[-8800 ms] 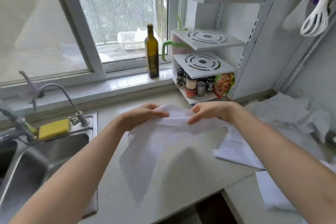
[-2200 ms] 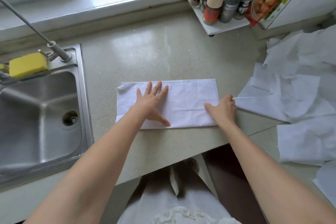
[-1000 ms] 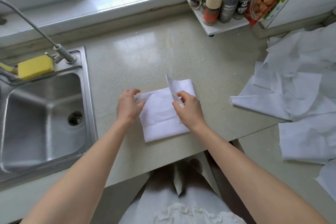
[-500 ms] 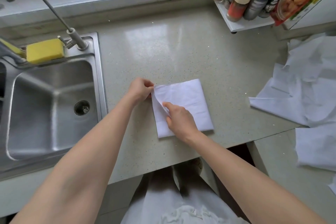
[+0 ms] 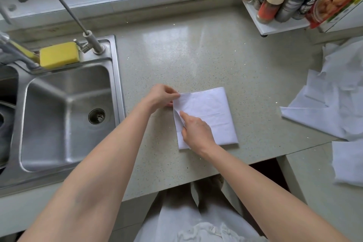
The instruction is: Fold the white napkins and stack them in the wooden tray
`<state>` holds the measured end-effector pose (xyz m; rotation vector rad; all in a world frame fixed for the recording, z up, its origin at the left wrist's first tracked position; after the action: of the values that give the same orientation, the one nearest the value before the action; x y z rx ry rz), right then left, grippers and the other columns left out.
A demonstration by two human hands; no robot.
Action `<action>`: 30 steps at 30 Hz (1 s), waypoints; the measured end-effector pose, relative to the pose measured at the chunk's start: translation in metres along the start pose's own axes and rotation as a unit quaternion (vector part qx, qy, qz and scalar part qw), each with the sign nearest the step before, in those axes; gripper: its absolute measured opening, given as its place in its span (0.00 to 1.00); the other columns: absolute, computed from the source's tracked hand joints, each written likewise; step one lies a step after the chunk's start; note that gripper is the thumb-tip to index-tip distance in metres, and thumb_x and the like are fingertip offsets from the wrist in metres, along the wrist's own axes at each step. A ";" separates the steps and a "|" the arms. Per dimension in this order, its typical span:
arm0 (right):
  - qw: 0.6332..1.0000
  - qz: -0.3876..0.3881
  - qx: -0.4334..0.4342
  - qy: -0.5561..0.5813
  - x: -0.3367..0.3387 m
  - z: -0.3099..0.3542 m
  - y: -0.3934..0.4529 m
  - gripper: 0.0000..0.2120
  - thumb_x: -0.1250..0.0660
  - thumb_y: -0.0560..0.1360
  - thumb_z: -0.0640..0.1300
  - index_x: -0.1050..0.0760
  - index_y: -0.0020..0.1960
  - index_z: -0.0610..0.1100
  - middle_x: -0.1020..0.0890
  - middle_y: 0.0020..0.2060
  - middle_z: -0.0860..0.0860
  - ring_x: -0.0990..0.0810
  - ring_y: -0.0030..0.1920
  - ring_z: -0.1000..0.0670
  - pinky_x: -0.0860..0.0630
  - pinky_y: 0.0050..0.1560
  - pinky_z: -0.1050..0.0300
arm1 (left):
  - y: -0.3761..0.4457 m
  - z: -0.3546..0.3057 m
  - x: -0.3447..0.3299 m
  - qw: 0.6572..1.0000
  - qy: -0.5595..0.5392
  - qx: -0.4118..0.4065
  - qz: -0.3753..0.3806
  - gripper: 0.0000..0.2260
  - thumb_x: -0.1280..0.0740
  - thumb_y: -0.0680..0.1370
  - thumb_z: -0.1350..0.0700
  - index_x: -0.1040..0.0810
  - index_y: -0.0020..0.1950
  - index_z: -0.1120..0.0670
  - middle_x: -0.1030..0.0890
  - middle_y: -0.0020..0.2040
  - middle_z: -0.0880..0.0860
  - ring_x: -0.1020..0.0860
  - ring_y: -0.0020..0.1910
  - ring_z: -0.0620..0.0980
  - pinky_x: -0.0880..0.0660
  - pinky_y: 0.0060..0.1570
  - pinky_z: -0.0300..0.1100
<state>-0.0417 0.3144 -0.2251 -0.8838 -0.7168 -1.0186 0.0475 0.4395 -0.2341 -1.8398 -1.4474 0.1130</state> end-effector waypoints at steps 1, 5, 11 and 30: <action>1.000 0.004 0.005 0.010 0.000 0.001 0.000 0.20 0.43 0.77 0.39 0.35 0.69 0.46 0.20 0.49 0.44 0.22 0.49 0.40 0.29 0.43 0.51 | 0.000 -0.001 0.000 0.999 0.043 -0.013 -0.016 0.09 0.32 0.77 0.56 0.18 0.52 0.60 0.17 0.46 0.55 0.20 0.41 0.50 0.21 0.46 0.43; 0.995 0.017 0.033 0.096 0.002 -0.002 -0.001 0.15 0.43 0.81 0.50 0.28 0.62 0.43 0.20 0.46 0.45 0.23 0.48 0.44 0.26 0.49 0.46 | -0.001 -0.008 -0.002 0.986 0.135 -0.041 -0.095 0.06 0.32 0.76 0.55 0.18 0.48 0.56 0.19 0.42 0.52 0.24 0.38 0.48 0.31 0.32 0.36; 0.985 0.004 0.157 -0.069 0.009 -0.033 -0.017 0.20 0.36 0.77 0.51 0.29 0.68 0.49 0.32 0.70 0.46 0.38 0.72 0.44 0.42 0.71 0.50 | 0.001 -0.014 -0.005 0.970 0.166 -0.080 -0.161 0.07 0.32 0.75 0.57 0.19 0.49 0.59 0.19 0.46 0.56 0.23 0.45 0.53 0.33 0.41 0.38; 0.972 -0.006 0.199 -0.123 0.041 -0.115 -0.056 0.28 0.35 0.74 0.46 0.35 0.72 0.40 0.33 0.72 0.44 0.36 0.73 0.46 0.37 0.72 0.47 | -0.047 -0.007 -0.090 0.880 0.388 -0.166 -0.218 0.20 0.48 0.80 0.51 0.30 0.69 0.57 0.29 0.65 0.58 0.28 0.57 0.60 0.30 0.52 0.51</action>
<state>-0.0676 0.1823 -0.2295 -0.6578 -1.0937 -0.7436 -0.0176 0.3613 -0.2348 -1.4671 -1.2737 -1.0388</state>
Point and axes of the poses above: each hand's wrist, its own y-axis towards the middle knuckle, its own x-axis out of the back of the hand, z = x × y, the point moved 6 cm from there along y, towards the middle knuckle
